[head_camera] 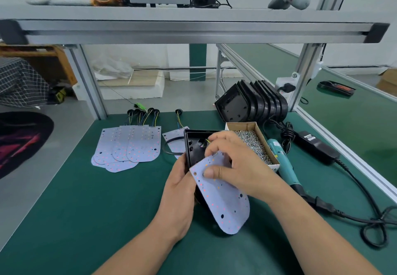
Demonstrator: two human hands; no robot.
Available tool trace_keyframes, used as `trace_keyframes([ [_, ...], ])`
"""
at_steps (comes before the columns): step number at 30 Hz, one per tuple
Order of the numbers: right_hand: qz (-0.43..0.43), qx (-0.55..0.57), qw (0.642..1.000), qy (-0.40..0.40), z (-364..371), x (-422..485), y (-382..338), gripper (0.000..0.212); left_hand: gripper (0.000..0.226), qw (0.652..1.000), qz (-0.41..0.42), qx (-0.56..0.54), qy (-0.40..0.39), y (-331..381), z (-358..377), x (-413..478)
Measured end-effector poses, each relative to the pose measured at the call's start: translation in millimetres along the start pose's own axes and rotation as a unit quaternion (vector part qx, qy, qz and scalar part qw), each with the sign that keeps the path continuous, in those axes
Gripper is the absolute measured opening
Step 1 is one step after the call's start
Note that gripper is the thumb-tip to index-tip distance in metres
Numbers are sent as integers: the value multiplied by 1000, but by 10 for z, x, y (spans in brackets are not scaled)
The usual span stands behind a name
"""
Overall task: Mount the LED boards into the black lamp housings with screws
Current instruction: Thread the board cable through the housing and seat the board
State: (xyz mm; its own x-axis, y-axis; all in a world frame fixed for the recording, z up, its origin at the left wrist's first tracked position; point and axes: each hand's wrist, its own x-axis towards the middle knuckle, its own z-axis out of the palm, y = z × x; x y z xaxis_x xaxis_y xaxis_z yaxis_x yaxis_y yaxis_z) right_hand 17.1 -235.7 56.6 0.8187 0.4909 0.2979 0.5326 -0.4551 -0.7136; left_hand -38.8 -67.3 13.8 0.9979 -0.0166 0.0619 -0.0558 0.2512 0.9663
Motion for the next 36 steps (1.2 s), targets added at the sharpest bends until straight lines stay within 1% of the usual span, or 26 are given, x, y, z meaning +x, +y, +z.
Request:
trace_keyframes([
  [2, 0, -12, 998, 56, -22, 33, 20, 32, 38, 1000, -7, -12, 8, -24, 3, -1],
  [4, -13, -68, 988, 139, -28, 50, 36, 35, 36, 999, -12, -17, 36, -54, -7, -7],
  [5, -14, -82, 981, 176, -24, 55, 41, 36, 39, 998, -14, -18, 51, -66, -10, -14],
  [7, 9, -40, 973, 228, 0, 69, 31, 35, 53, 998, -19, -19, 64, -58, 2, -32],
  [8, 23, -14, 970, 241, 25, 81, 14, 34, 58, 998, -17, -15, 63, -48, 10, -38],
  [9, 30, -2, 967, 251, 60, 86, 6, 34, 57, 998, -8, -1, 57, -36, 18, -42],
  [11, 24, -9, 967, 253, 130, 94, 15, 36, 44, 999, 7, 19, 47, -24, 12, -27],
  [13, 15, 10, 976, 215, 128, 90, 16, 47, 34, 999, -7, -1, 44, -28, -18, -17],
  [14, 20, 57, 979, 195, 93, 99, 25, 54, 32, 999, -17, -20, 37, -22, -35, -17],
  [15, 43, 138, 971, 190, 47, 101, 25, 53, 30, 998, -28, -45, 30, -10, -45, -24],
  [16, 86, 245, 945, 200, -10, 111, 38, 43, 28, 996, -41, -73, 24, 10, -44, -32],
  [17, 129, 336, 911, 202, -69, 109, 77, 35, 29, 993, -54, -100, 21, 29, -47, -37],
  [18, 146, 380, 891, 201, -115, 90, 114, 37, 31, 990, -65, -122, 20, 44, -54, -39],
  [19, 142, 374, 895, 196, -140, 58, 148, 40, 34, 988, -72, -139, 18, 53, -64, -38],
  [20, 127, 344, 911, 189, -142, 20, 174, 40, 38, 986, -74, -149, 15, 58, -73, -35],
  [22, 73, 280, 941, 174, -99, -52, 190, 33, 47, 985, -74, -157, 6, 56, -90, -24],
  [23, 55, 272, 946, 166, -82, -59, 194, 29, 50, 985, -74, -156, -1, 59, -95, -17],
  [25, 55, 275, 946, 162, -66, -44, 181, 22, 59, 987, -74, -139, -22, 68, -107, -12],
  [27, 70, 249, 950, 172, -73, -21, 150, 18, 64, 992, -72, -95, -49, 73, -140, -5],
  [30, 76, 207, 960, 171, -48, -25, 127, 15, 64, 993, -76, -39, -83, 55, -161, -18],
  [33, 97, 160, 966, 180, -16, -24, 116, 16, 61, 994, -77, -35, -64, 28, -127, -50],
  [36, 93, 166, 967, 171, -17, -38, 97, 23, 58, 996, -69, -45, -32, 23, -80, -53],
])
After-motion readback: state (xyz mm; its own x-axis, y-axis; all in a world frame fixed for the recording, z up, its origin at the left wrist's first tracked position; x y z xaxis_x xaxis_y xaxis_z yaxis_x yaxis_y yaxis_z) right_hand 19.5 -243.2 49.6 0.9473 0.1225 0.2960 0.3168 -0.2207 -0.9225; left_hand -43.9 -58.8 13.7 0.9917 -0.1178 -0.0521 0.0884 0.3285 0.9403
